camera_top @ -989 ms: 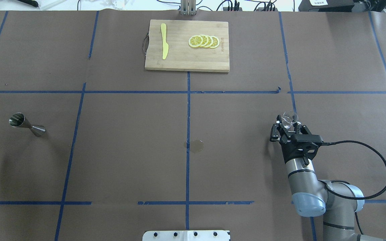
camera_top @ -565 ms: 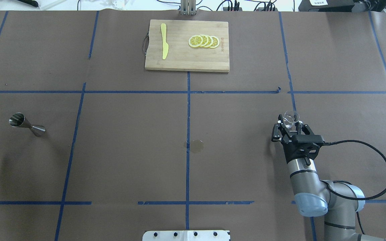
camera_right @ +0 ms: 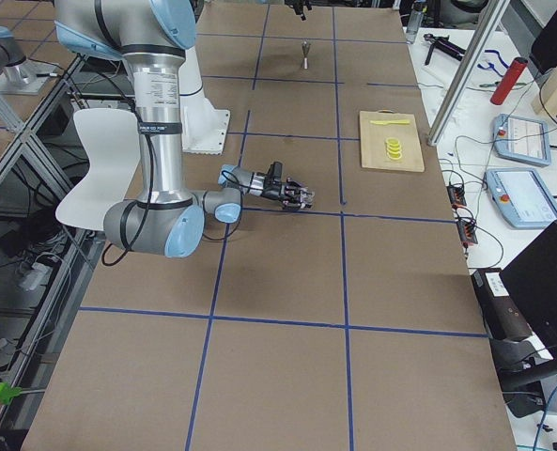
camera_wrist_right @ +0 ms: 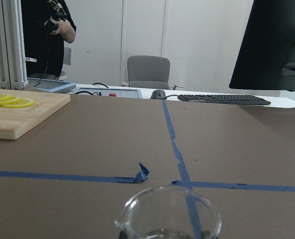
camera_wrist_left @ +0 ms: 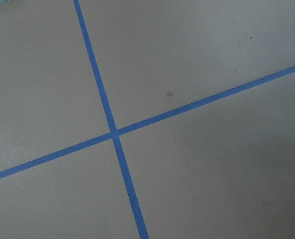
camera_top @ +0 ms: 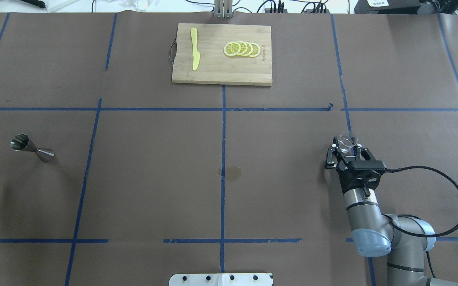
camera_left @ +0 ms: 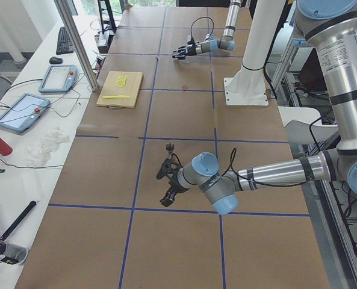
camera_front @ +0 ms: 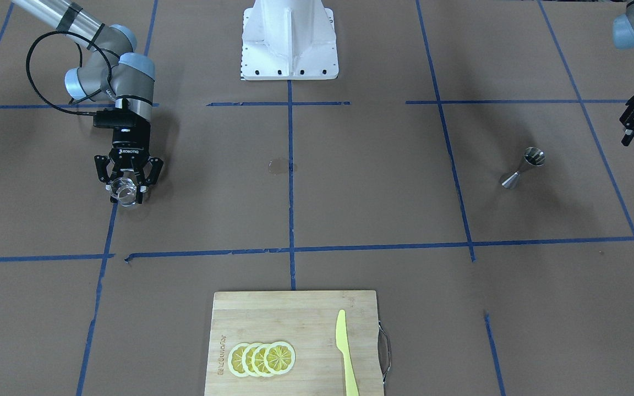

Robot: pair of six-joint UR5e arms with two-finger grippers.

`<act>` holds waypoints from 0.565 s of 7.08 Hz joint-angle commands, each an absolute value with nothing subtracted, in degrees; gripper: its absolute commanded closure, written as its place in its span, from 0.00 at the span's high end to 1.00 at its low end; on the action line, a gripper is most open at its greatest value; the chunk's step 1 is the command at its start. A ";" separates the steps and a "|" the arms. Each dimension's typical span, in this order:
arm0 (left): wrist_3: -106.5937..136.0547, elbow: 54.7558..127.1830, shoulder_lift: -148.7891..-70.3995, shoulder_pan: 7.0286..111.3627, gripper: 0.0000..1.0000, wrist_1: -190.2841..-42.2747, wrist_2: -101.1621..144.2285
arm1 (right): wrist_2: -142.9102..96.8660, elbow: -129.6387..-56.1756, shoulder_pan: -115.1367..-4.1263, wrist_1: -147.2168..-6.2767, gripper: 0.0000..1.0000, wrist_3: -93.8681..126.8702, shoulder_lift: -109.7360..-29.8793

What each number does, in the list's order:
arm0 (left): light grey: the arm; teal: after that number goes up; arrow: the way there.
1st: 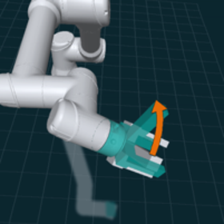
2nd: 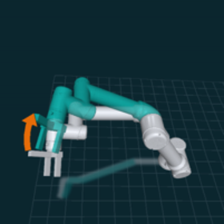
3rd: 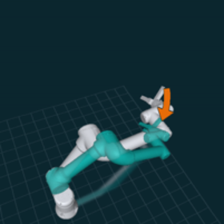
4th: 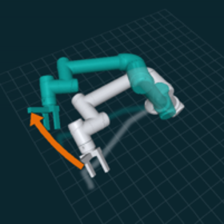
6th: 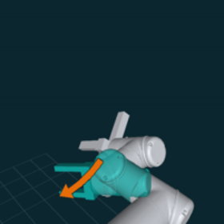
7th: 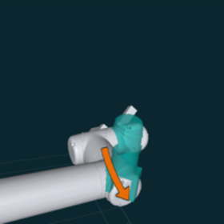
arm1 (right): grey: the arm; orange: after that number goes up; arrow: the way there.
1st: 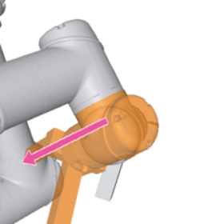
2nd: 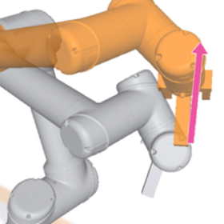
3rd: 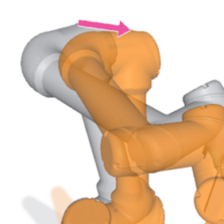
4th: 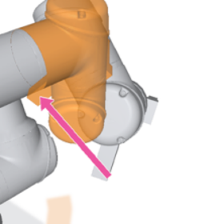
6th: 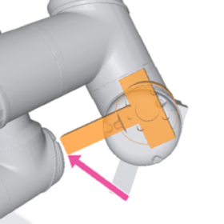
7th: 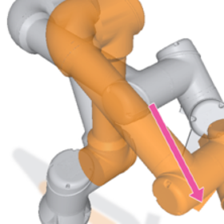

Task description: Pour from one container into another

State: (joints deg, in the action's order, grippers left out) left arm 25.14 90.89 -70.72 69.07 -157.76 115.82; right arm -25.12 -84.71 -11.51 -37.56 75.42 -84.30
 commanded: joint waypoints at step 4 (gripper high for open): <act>25.14 91.05 -70.84 68.99 1.00 -157.76 115.75 | -25.14 -82.81 -11.43 -31.17 0.98 75.42 -85.25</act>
